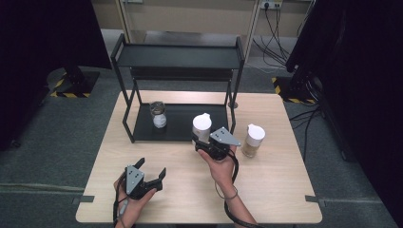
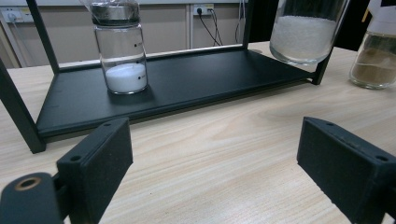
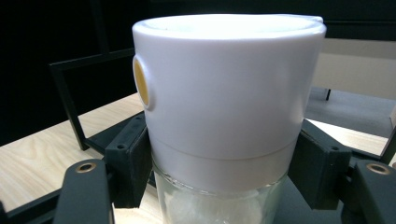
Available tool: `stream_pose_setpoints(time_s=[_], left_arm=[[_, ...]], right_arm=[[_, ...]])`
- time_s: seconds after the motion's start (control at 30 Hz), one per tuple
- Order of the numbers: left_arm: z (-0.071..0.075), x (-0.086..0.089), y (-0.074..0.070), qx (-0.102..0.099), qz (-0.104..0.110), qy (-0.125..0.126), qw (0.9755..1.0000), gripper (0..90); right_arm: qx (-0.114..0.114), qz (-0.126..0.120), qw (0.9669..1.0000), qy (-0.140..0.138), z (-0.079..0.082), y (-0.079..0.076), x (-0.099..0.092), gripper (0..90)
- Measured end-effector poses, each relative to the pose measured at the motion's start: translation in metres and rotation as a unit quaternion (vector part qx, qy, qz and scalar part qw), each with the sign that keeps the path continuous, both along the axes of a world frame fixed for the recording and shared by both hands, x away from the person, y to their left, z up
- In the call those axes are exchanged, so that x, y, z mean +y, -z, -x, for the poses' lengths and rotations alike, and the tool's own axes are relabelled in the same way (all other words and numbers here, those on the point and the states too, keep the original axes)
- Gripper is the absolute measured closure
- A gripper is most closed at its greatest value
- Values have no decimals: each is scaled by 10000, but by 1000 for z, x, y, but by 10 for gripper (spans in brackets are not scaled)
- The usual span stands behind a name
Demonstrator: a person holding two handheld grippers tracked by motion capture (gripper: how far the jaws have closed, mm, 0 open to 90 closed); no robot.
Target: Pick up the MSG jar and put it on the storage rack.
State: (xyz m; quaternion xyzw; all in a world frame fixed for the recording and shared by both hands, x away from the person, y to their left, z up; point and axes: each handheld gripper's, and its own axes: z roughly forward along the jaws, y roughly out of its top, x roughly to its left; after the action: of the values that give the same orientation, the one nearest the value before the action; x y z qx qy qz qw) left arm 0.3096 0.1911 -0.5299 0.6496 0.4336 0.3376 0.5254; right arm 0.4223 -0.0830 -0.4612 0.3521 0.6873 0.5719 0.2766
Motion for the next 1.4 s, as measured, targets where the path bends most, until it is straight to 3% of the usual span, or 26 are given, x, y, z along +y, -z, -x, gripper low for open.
stream_pose_setpoints(time_s=[0.77,1.4], left_arm=[[0,0,0,-15,-4,23,10000,100],[0,0,0,-14,-7,28,10000,100]], right_arm=[[-12,27,9999,104,-22,0,17,309],[115,34,9998,161,-41,3,29,309]])
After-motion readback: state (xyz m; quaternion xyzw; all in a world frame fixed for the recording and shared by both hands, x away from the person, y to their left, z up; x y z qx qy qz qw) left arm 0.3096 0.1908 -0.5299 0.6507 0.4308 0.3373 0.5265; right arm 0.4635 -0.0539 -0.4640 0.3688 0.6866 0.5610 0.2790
